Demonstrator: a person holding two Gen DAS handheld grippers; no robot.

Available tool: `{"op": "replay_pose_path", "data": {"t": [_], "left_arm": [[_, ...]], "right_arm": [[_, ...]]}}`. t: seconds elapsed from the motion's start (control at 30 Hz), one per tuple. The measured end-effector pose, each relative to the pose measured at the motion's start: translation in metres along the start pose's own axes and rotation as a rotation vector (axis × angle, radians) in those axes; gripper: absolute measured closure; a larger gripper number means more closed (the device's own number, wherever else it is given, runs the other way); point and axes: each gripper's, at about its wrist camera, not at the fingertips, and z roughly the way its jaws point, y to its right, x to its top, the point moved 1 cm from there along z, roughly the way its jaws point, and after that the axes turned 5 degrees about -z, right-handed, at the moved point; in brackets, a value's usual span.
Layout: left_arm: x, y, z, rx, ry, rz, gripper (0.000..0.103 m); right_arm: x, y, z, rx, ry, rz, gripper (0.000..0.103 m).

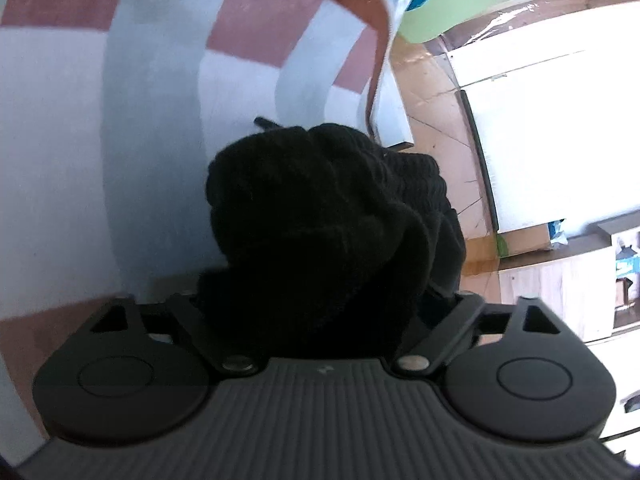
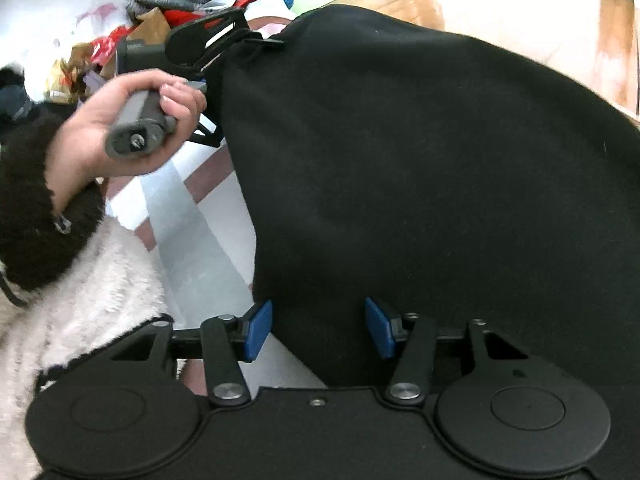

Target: Fold clothes

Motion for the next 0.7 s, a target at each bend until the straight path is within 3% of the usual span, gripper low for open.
{"op": "replay_pose_path", "data": {"t": [0.03, 0.13, 0.2, 0.3, 0.37, 0.5, 0.6, 0.67, 0.7], "left_arm": [[0.0, 0.002, -0.002, 0.011, 0.007, 0.033, 0.051], [-0.002, 0.013, -0.006, 0.009, 0.022, 0.132, 0.067], [-0.008, 0.029, -0.013, 0.002, 0.053, 0.231, 0.07], [-0.03, 0.075, -0.029, -0.004, 0.145, 0.508, 0.07], [-0.052, 0.106, -0.045, -0.078, 0.198, 0.692, 0.071], [-0.108, 0.149, -0.089, -0.306, 0.207, 0.941, 0.071], [-0.164, 0.17, -0.12, -0.43, 0.101, 1.086, 0.068], [-0.205, 0.177, -0.116, -0.461, -0.106, 1.08, 0.055], [-0.23, 0.177, -0.104, -0.456, -0.246, 1.083, 0.048]], "right_arm": [[-0.002, 0.002, -0.001, 0.012, 0.006, 0.025, 0.044], [-0.008, 0.009, -0.006, 0.027, 0.021, 0.07, 0.044], [-0.004, 0.01, -0.007, 0.022, 0.027, 0.079, 0.045], [-0.001, 0.009, -0.021, -0.054, 0.019, 0.003, 0.045], [-0.001, 0.015, -0.04, -0.108, 0.05, -0.01, 0.045], [-0.01, 0.049, -0.095, -0.179, 0.172, 0.103, 0.045], [-0.032, 0.086, -0.145, -0.224, 0.265, 0.267, 0.045], [-0.053, 0.108, -0.173, -0.243, 0.319, 0.379, 0.044], [-0.067, 0.118, -0.185, -0.25, 0.34, 0.438, 0.044]]}}
